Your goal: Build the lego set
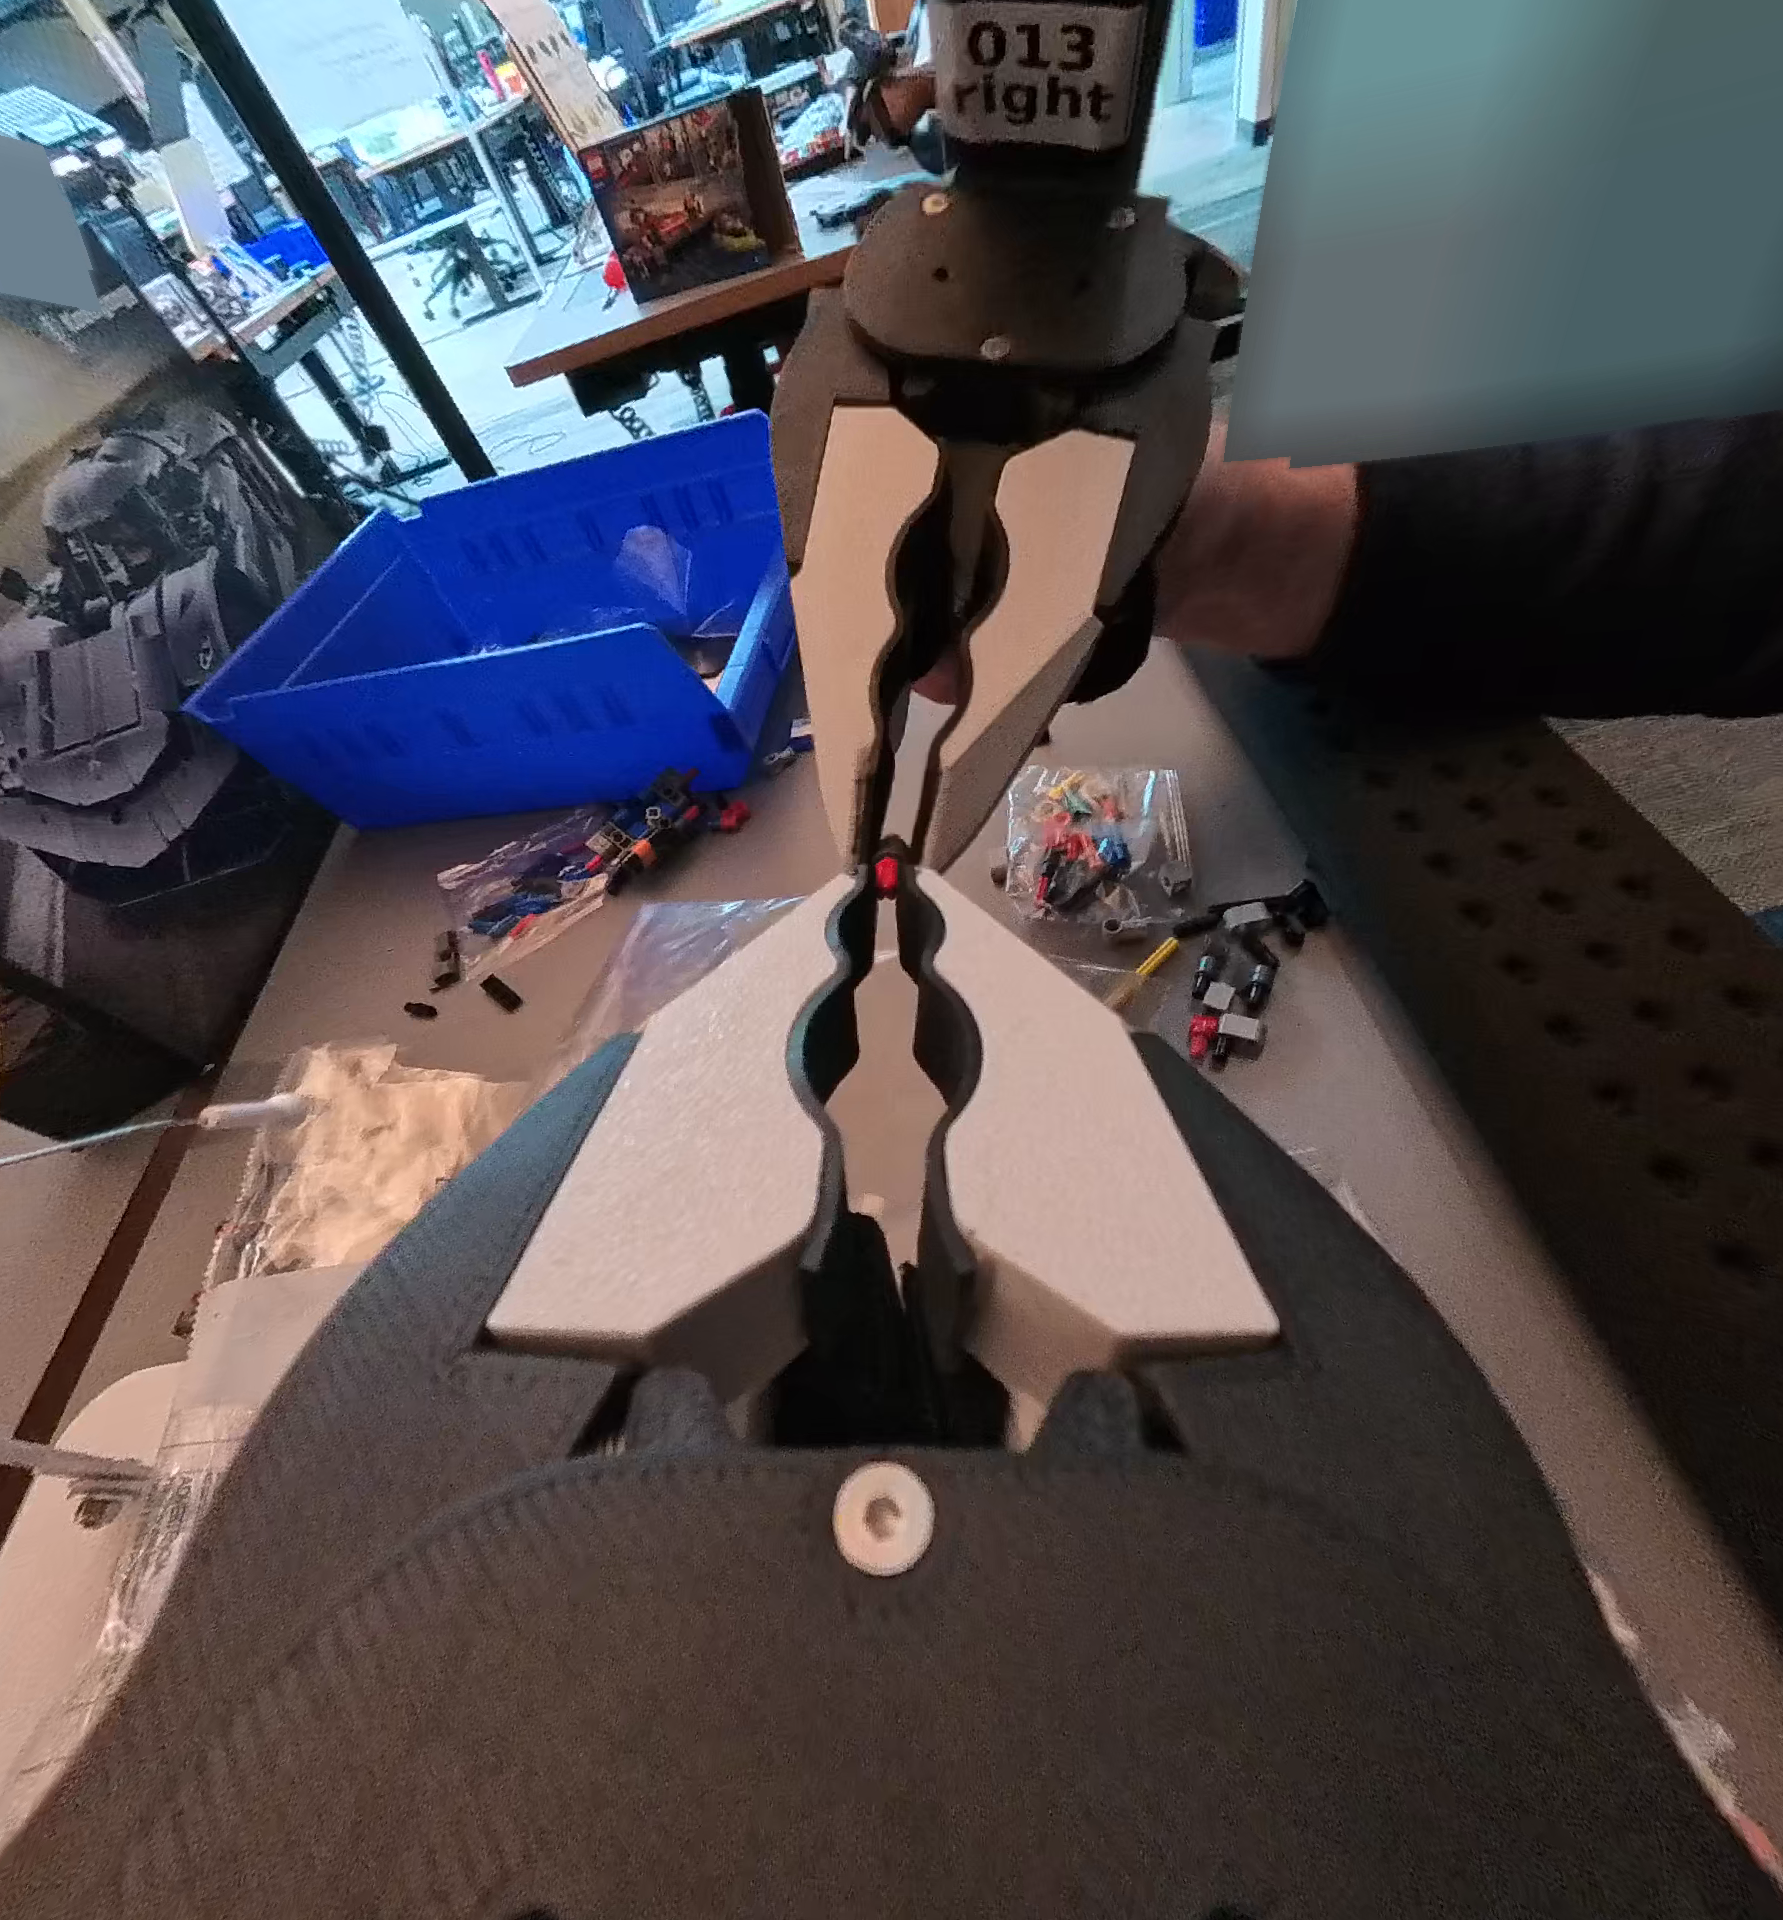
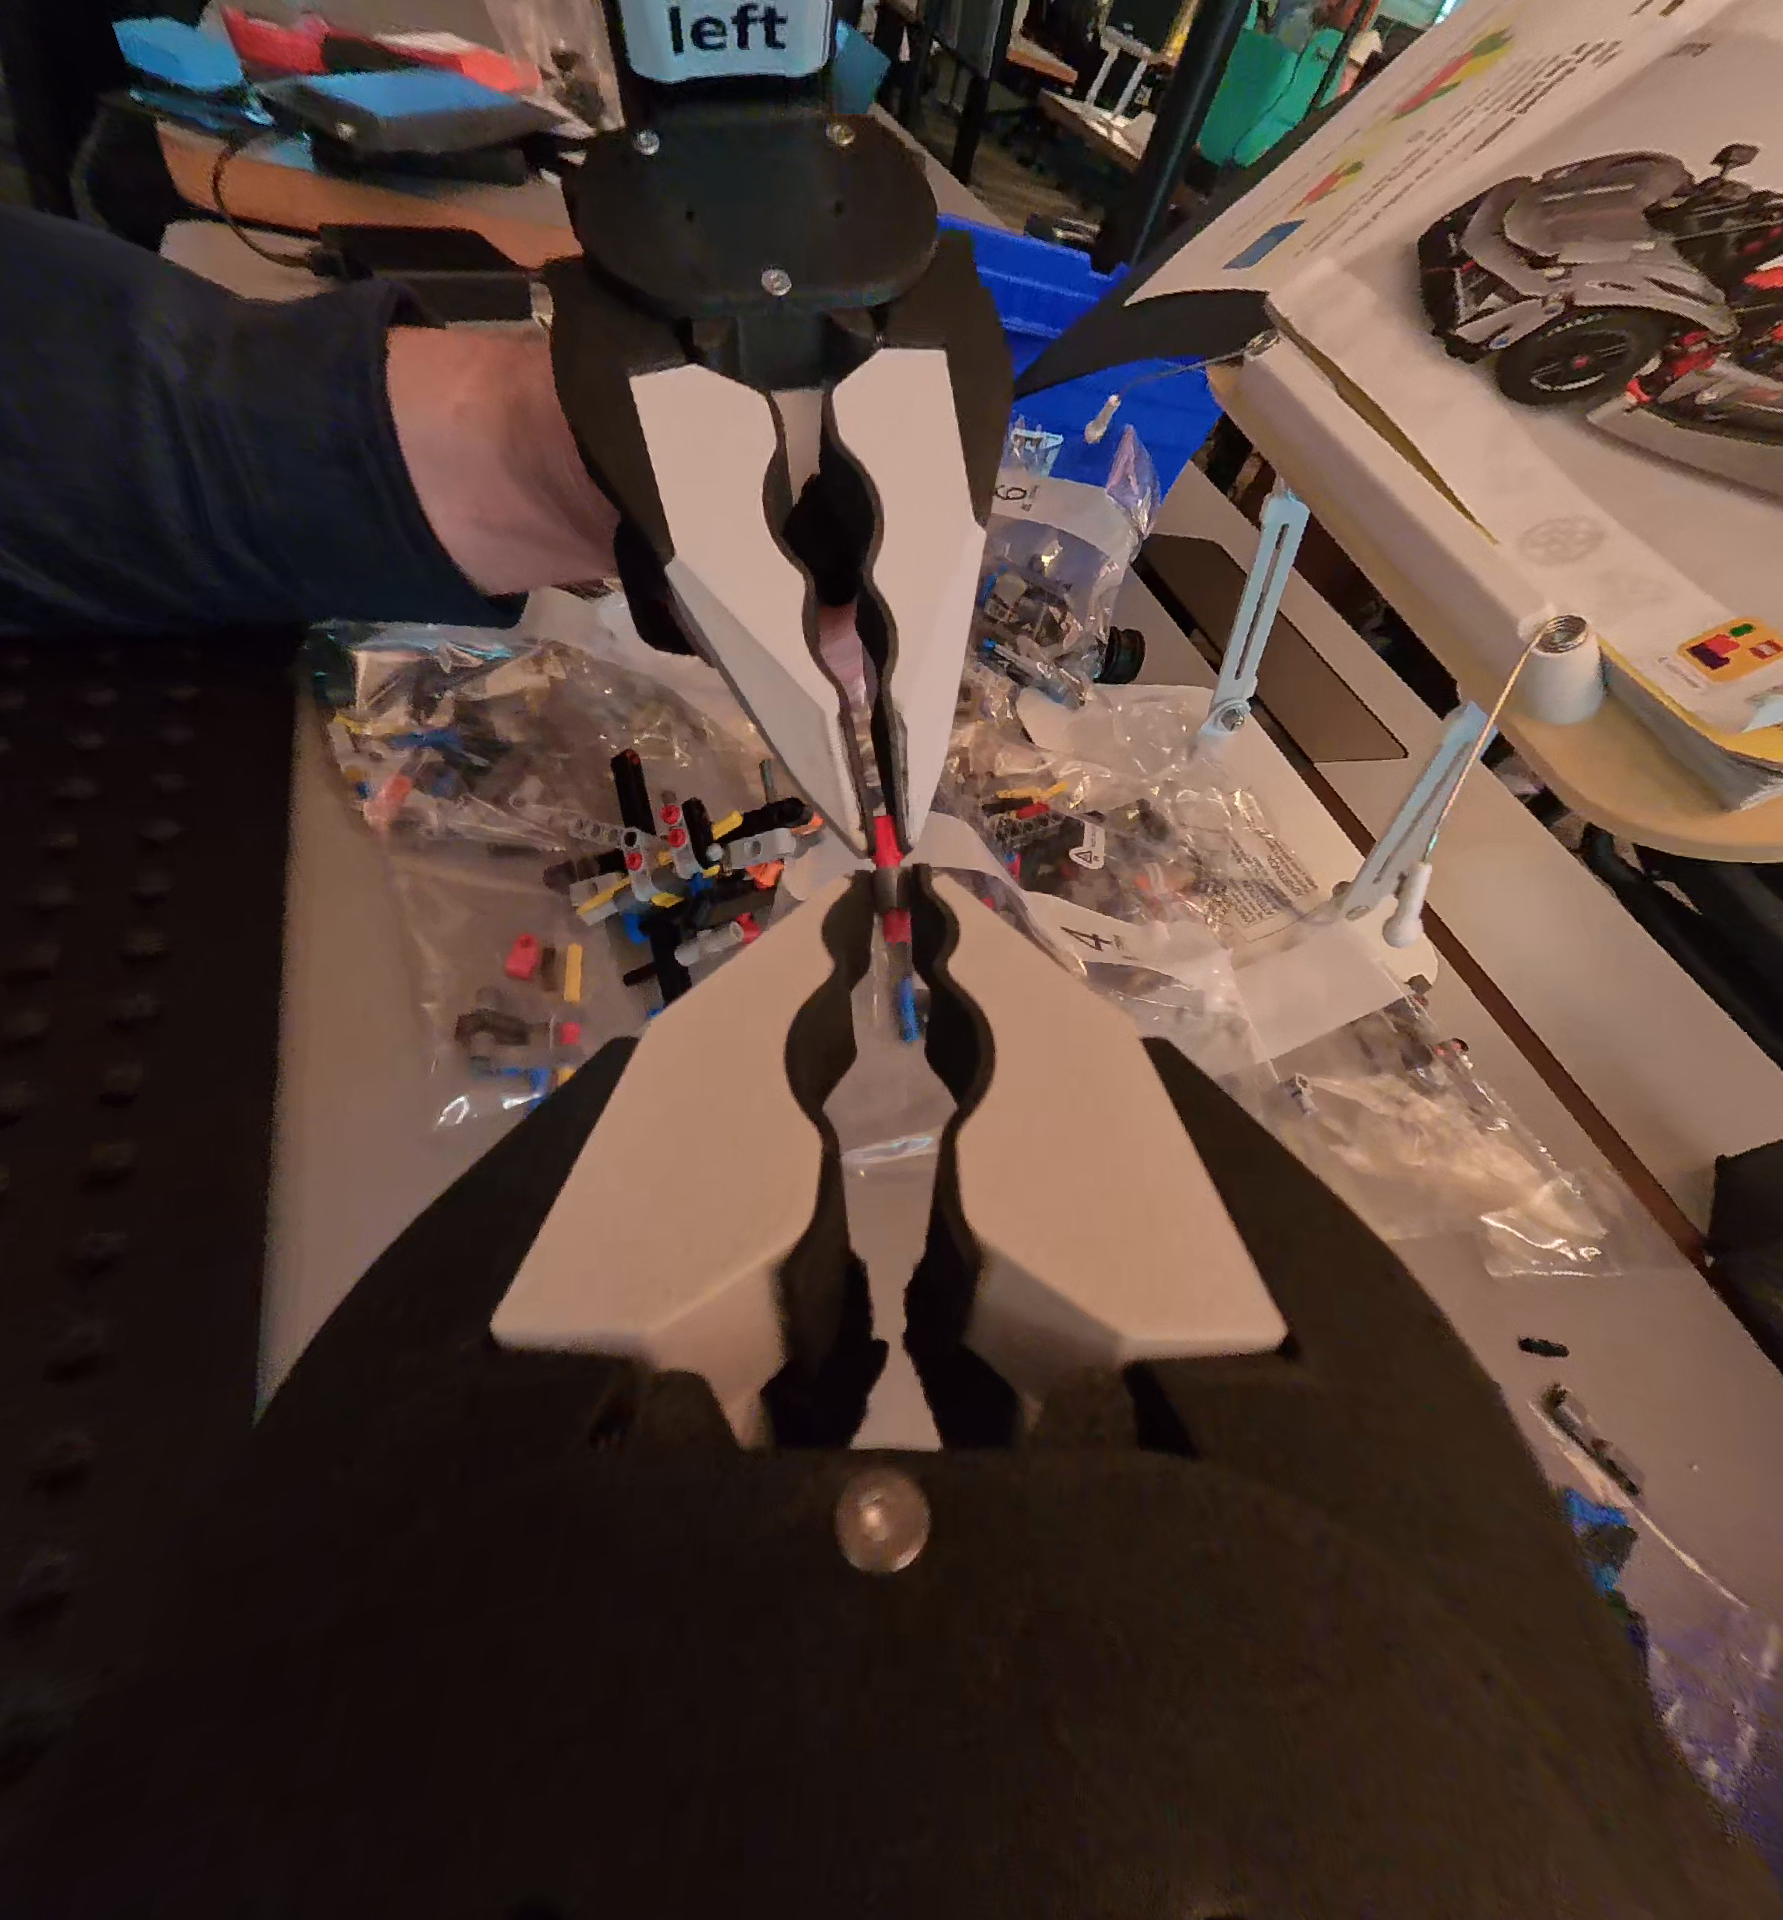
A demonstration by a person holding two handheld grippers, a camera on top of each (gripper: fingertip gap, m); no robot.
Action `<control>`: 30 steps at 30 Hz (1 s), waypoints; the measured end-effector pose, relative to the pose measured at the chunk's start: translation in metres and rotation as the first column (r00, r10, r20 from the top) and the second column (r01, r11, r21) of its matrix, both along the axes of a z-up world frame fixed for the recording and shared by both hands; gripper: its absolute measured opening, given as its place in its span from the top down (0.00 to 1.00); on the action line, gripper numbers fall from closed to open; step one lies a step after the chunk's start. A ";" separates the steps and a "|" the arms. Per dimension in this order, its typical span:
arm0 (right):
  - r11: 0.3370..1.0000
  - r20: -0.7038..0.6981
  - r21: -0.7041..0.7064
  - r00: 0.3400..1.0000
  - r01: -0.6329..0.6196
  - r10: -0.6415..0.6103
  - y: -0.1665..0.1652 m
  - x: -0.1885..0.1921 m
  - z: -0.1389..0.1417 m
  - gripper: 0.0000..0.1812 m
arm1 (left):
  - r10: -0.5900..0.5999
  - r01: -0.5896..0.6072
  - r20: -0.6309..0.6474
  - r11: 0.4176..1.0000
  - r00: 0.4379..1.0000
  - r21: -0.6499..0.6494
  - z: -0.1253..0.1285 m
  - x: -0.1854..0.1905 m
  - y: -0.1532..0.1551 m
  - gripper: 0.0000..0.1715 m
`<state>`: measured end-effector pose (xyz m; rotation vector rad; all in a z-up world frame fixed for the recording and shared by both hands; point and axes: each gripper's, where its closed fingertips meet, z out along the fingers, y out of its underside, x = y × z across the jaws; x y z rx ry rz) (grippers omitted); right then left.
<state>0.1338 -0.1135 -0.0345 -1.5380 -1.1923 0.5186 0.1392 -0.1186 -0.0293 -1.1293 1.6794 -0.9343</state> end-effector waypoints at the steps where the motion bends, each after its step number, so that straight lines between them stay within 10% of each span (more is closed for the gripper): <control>1: 1.000 -0.014 -0.012 1.000 -0.012 0.012 -0.002 0.000 0.001 0.98 | -0.010 0.010 0.006 1.000 1.000 -0.006 0.001 0.000 -0.002 0.98; 16: 0.994 -0.016 -0.064 0.996 -0.087 0.086 -0.015 0.003 -0.007 0.98 | -0.071 0.071 -0.038 0.997 0.997 -0.010 -0.005 -0.004 -0.012 0.99; 20: 0.993 -0.107 -0.114 0.994 -0.024 0.012 -0.014 0.047 -0.003 1.00 | 0.089 -0.079 0.193 0.995 0.977 -0.063 0.051 -0.058 0.033 0.99; 30: 0.989 0.153 0.089 0.980 0.118 -0.131 0.011 0.011 -0.021 0.93 | 0.049 -0.042 -0.080 0.995 0.996 0.086 -0.012 -0.004 0.009 0.98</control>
